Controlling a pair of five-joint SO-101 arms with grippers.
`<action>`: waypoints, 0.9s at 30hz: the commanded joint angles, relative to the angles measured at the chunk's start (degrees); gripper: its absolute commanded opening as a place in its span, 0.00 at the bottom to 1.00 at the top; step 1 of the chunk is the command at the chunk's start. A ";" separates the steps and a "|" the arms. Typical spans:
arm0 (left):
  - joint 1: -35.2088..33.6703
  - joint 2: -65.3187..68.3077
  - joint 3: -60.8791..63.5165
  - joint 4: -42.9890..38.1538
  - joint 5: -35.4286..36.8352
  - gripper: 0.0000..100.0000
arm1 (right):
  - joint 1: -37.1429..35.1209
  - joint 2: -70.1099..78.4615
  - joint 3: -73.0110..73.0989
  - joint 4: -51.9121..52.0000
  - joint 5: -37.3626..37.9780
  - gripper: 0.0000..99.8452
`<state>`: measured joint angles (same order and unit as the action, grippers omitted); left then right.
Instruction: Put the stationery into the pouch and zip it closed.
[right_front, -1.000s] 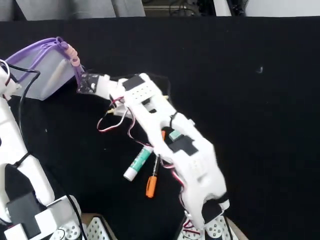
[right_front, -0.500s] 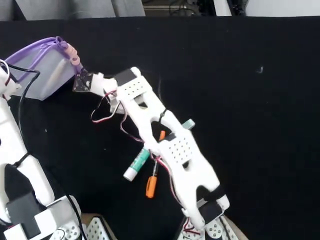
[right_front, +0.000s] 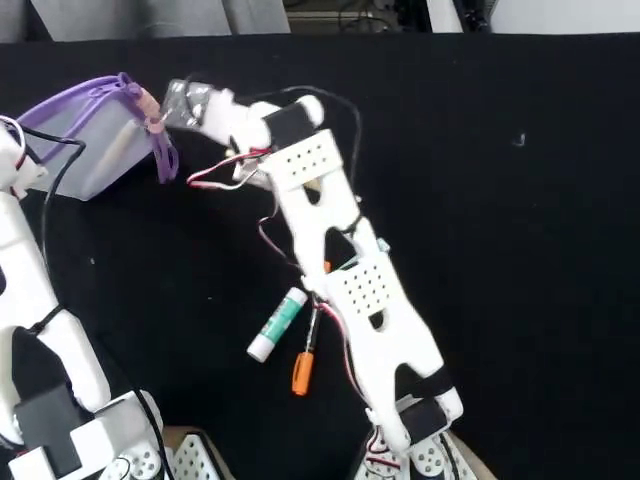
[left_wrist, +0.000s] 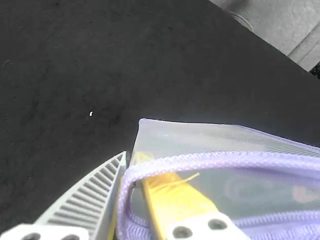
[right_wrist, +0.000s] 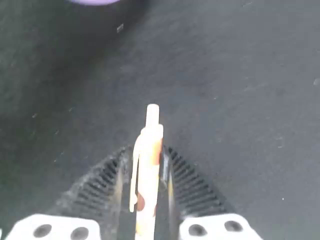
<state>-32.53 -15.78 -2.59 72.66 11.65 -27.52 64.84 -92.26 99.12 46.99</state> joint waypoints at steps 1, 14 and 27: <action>1.98 -0.26 -2.68 -0.70 0.26 0.03 | 3.08 -4.88 -3.30 1.41 -1.58 0.03; 16.04 -0.44 -6.20 5.54 0.35 0.03 | 8.97 -18.59 -3.56 1.32 -10.02 0.03; 31.25 -0.79 -17.01 16.88 0.53 0.03 | 10.37 -39.08 -3.47 2.02 -28.40 0.01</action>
<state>-3.96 -15.69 -14.90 88.57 11.38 -17.93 33.63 -93.23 99.21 22.90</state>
